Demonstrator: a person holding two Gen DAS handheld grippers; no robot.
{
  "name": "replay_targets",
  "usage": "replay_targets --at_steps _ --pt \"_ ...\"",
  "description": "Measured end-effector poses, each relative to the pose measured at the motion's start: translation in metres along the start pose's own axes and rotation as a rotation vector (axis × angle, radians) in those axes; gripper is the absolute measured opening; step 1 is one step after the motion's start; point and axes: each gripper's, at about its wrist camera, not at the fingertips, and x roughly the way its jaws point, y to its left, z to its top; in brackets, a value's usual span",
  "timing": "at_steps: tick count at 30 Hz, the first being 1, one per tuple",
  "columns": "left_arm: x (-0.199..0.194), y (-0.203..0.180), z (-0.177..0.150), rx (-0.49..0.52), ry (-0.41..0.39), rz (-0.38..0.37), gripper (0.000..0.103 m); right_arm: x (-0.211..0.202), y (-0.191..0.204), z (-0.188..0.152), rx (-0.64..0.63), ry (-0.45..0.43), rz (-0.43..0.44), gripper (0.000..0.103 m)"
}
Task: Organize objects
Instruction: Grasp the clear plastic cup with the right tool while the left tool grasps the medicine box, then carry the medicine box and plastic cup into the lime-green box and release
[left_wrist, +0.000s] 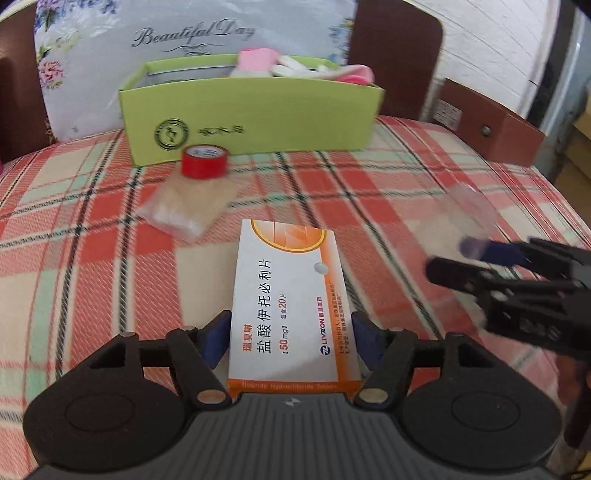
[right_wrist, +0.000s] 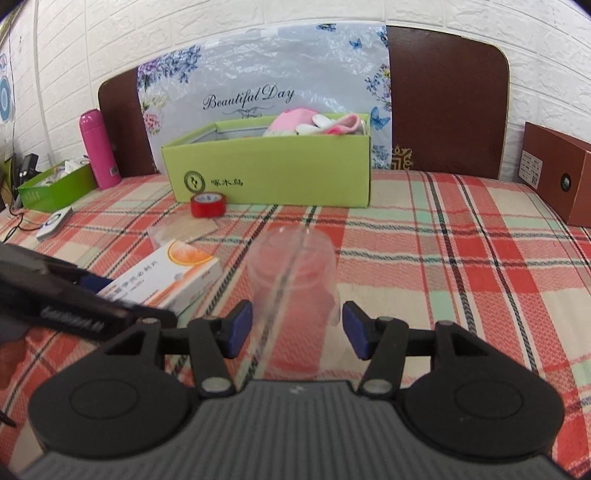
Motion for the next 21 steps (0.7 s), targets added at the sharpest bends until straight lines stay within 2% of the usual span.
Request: replay_targets --at_steps 3,7,10,14,18,21 --pt "-0.004 -0.006 -0.007 -0.034 -0.014 0.050 0.072 0.001 -0.002 -0.002 0.000 0.001 -0.008 0.054" --pt "-0.004 0.002 -0.001 -0.125 -0.014 0.064 0.073 0.002 0.000 0.000 -0.014 -0.012 -0.011 0.054" --pt "0.000 -0.002 0.006 -0.103 0.000 0.078 0.074 0.002 0.000 0.000 0.000 -0.014 -0.003 0.054" --pt "0.010 -0.010 0.009 -0.060 0.024 0.129 0.076 0.005 0.002 -0.001 -0.004 -0.005 0.001 0.060" --pt "0.012 -0.011 0.009 -0.059 0.021 0.135 0.077 0.008 0.004 -0.001 -0.017 -0.003 -0.008 0.061" --pt "0.012 -0.011 0.010 -0.058 0.020 0.136 0.077 0.010 0.003 0.000 -0.010 -0.005 -0.020 0.065"
